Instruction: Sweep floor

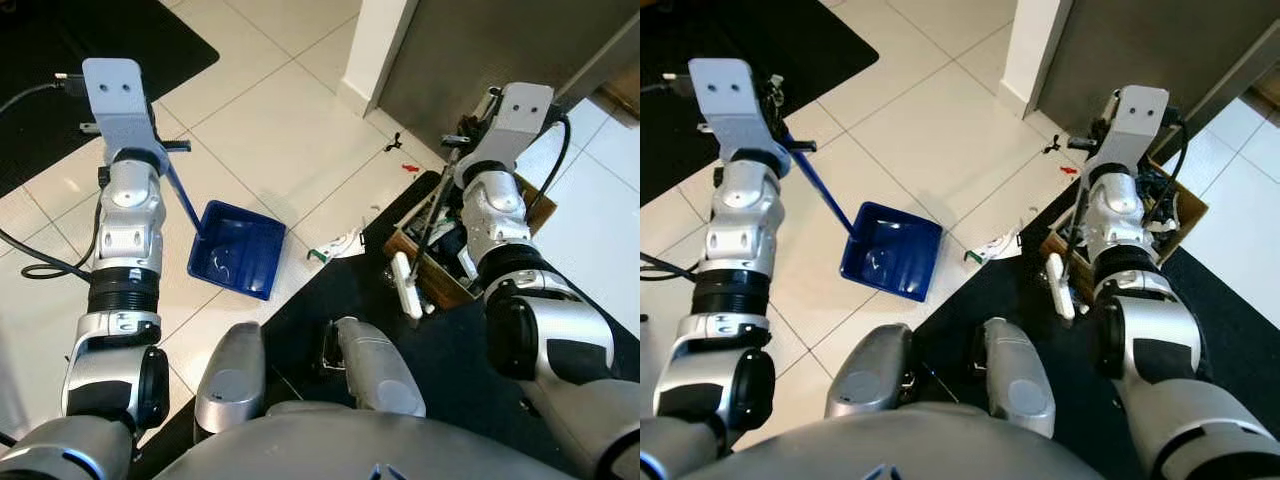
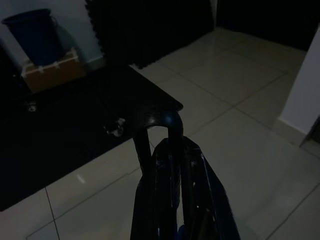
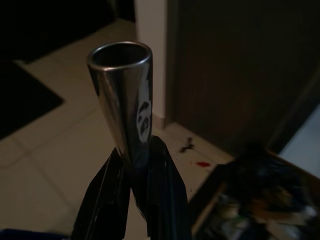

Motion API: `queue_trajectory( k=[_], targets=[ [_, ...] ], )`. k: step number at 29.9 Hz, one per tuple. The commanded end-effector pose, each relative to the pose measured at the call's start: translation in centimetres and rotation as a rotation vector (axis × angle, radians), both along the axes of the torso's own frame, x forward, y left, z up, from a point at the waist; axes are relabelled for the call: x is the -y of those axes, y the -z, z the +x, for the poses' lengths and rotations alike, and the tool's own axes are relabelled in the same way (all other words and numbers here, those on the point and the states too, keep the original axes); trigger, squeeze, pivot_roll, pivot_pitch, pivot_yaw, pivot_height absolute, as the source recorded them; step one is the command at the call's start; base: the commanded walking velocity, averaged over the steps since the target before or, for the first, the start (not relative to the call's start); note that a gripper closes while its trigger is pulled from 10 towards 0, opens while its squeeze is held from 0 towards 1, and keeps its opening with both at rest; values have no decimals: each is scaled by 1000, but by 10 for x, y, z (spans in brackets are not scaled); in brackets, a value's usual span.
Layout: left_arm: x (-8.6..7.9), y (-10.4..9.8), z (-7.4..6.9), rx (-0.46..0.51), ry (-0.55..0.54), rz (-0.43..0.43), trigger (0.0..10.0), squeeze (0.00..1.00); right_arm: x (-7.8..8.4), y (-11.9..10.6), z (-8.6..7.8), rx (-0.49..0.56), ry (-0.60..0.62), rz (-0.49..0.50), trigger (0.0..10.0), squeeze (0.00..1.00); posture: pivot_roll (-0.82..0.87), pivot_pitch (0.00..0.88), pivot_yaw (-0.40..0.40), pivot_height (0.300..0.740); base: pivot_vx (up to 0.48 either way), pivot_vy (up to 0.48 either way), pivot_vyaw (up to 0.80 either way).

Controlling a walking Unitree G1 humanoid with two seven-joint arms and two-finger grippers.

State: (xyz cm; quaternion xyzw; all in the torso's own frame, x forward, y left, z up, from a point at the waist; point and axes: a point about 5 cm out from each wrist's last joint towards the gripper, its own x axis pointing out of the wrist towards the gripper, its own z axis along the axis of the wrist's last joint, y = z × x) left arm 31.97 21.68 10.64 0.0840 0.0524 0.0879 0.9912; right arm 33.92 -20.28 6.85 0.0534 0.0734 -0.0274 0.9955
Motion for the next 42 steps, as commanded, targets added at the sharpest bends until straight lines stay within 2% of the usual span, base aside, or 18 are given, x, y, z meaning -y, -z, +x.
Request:
queue_trajectory(
  k=[1, 3, 6, 9, 19, 22, 28, 32, 35, 42],
  targets=[
    [1, -4, 4, 22, 10, 40, 10000, 0, -4, -14, 8, 59, -32, 39, 10000, 0, 167, 28, -73, 740, 0, 0, 0],
    [4, 1, 4, 10, 9, 44, 10000, 0, -12, -12, 10, 35, -69, 16, 10000, 0, 167, 28, -73, 740, 0, 0, 0],
    [6, 3, 4, 4, 9, 51, 10000, 0, -15, -13, 12, 37, -75, 22, 10000, 0, 167, 28, -73, 740, 0, 0, 0],
    [7, 7, 4, -5, -5, 66, 10000, 0, -23, -21, 16, 86, -84, -4, 10000, 0, 170, 35, -72, 740, 0, 0, 0],
    [7, 8, 3, 1, -23, 83, 10000, 0, -23, -36, 22, 171, -17, -67, 10000, 0, 183, 42, -75, 740, 0, 0, 0],
    [-1, 9, 0, 11, -77, 99, 10000, 0, -39, -45, 28, 195, -29, -40, 10000, 0, 195, 71, -82, 740, 0, 0, 0],
    [-3, 8, 0, 29, -101, 103, 10000, 0, -47, -44, 30, 188, -41, -49, 10000, 0, 210, 93, -86, 740, 0, 0, 0],
    [-7, 1, 2, 69, -135, 113, 10000, 0, -57, -42, 30, 164, -39, -88, 10000, 0, 227, 125, -84, 740, 0, 0, 0],
    [-17, -15, 6, 154, -209, 156, 10000, 0, -64, -34, 29, 106, -13, -151, 10000, 0, 240, 148, -83, 740, 0, 0, 0],
    [-24, -28, 10, 196, -232, 181, 10000, 0, -58, -37, 31, 111, 44, -177, 10000, 0, 252, 160, -82, 740, 0, 0, 0]
  ],
)
